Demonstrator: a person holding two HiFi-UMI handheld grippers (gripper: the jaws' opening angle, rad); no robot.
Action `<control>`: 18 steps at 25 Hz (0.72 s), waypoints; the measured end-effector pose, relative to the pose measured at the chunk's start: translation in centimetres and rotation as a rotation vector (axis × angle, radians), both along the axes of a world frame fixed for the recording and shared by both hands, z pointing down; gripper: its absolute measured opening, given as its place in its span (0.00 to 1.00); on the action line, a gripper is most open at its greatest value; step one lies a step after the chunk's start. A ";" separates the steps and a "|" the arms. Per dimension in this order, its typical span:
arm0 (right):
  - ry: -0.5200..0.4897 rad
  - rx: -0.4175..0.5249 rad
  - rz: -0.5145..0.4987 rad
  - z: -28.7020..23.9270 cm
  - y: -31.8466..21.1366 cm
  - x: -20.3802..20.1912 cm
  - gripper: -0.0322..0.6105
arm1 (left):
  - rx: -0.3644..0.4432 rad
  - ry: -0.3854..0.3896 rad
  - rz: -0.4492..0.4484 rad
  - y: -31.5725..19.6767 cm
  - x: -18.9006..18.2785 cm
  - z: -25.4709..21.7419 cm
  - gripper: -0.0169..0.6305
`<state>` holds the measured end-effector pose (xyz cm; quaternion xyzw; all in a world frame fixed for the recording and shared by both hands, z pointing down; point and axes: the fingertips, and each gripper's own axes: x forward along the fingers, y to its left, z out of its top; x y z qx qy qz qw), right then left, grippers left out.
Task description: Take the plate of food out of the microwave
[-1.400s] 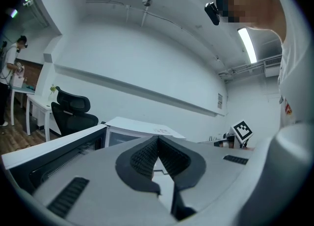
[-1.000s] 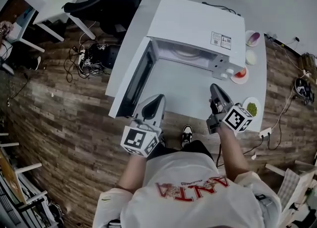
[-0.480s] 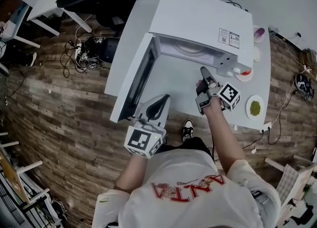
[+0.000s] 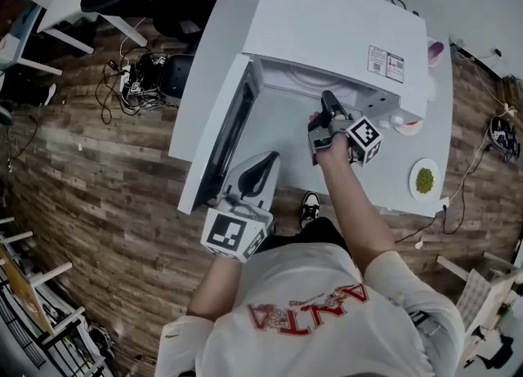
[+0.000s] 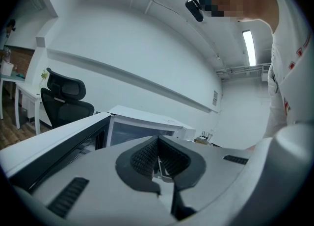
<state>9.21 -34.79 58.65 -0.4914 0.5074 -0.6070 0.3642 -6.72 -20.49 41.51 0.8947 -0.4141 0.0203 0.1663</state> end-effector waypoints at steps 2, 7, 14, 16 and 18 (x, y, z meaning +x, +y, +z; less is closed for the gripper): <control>-0.001 -0.009 0.010 0.5 -1.0 -0.1 0.20 | -0.005 0.000 0.000 -0.3 0.1 0.2 0.04; -0.009 -0.051 0.056 1.9 -2.6 0.4 0.19 | -0.025 0.010 0.004 -0.5 0.3 0.5 0.04; -0.010 -0.094 0.103 3.5 -3.6 1.1 0.19 | -0.043 0.025 0.022 -1.0 0.8 1.2 0.04; -0.012 -0.094 0.113 3.5 -3.8 1.3 0.18 | -0.047 0.033 0.025 -1.0 0.9 1.2 0.04; -0.008 -0.101 0.118 3.5 -4.1 1.3 0.17 | -0.049 0.039 0.027 -1.1 0.9 1.2 0.04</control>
